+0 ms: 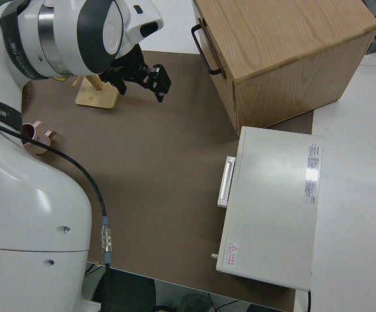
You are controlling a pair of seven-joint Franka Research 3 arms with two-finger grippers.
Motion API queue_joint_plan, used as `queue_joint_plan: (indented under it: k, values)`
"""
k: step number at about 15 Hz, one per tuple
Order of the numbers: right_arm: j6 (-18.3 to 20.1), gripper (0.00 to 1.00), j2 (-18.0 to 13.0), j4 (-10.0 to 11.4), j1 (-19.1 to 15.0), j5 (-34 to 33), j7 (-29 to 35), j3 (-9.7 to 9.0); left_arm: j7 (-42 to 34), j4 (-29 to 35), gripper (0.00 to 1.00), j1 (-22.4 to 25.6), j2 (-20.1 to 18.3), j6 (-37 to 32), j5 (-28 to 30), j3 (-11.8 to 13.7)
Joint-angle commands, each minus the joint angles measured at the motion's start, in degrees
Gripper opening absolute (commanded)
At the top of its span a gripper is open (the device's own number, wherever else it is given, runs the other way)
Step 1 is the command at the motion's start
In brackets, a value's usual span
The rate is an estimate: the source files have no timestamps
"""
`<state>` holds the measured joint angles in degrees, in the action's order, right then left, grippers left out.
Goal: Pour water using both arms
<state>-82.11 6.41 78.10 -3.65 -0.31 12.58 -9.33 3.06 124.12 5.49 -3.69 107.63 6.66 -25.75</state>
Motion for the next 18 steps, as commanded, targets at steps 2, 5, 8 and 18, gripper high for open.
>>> queue_joint_plan:
  k: [2, 5, 8, 18]
  values:
    - [-0.6, 0.99, -1.0, 1.4, -1.4, 0.4, -1.2, -0.96, 1.9, -2.7, 0.12, -0.6, 0.4, -3.7, -1.5, 0.2]
    - [-0.5, 0.99, -1.0, 1.4, -1.4, 0.4, -1.2, -0.96, 1.9, -3.1, 0.12, -0.5, 0.4, -4.0, -1.4, 0.2]
    - [-0.6, 0.99, -1.0, 1.4, -1.4, 0.4, -1.2, -0.96, 1.9, -3.1, 0.12, -0.5, 0.4, -4.0, -1.4, 0.2]
    - [-0.6, 0.99, -1.0, 1.4, -1.4, 0.4, -1.2, -0.96, 2.7, -5.7, 0.12, -0.7, 0.4, -7.4, -1.5, 0.2]
